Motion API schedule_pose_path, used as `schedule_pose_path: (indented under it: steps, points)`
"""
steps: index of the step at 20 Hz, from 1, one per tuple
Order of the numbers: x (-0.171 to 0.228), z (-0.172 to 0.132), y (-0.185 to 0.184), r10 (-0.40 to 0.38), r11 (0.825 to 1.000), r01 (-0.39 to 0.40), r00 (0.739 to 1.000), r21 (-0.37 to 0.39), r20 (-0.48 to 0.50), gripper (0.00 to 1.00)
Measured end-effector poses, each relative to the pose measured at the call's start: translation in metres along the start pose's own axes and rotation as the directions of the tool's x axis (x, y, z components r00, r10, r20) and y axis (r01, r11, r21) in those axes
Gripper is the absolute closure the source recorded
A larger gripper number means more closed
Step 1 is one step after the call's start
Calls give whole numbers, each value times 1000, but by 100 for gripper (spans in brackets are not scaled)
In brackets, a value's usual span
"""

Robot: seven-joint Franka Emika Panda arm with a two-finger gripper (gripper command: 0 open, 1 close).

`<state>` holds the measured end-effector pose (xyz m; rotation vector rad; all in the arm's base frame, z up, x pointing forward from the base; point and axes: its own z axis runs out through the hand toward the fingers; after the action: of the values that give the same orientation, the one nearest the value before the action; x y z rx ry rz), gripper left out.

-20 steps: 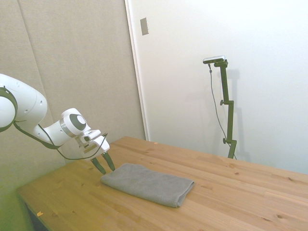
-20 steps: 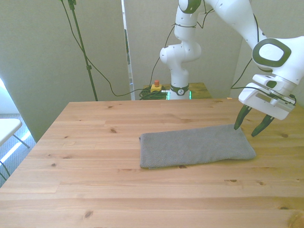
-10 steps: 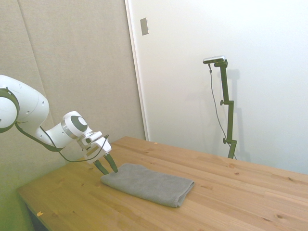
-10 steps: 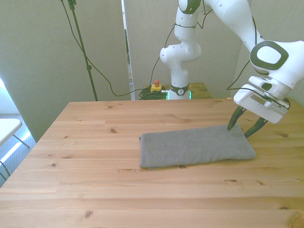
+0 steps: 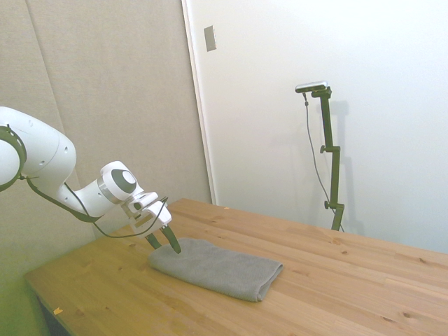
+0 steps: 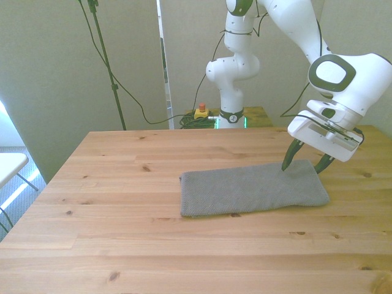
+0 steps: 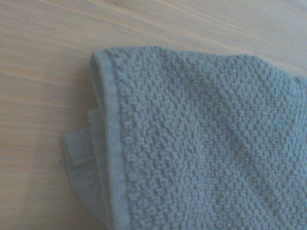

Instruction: Fold the towel

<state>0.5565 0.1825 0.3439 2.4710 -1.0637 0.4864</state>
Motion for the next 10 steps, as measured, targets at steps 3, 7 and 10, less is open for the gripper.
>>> schedule_pose_path:
  steps: [3,7,10]
  points:
    - [2,1,4,4,1000,-4,1000,14,3,100]
    - [3,6,11,10,999,-10,1000,30,14,100]
    - [9,8,19,15,999,-16,999,40,33,100]
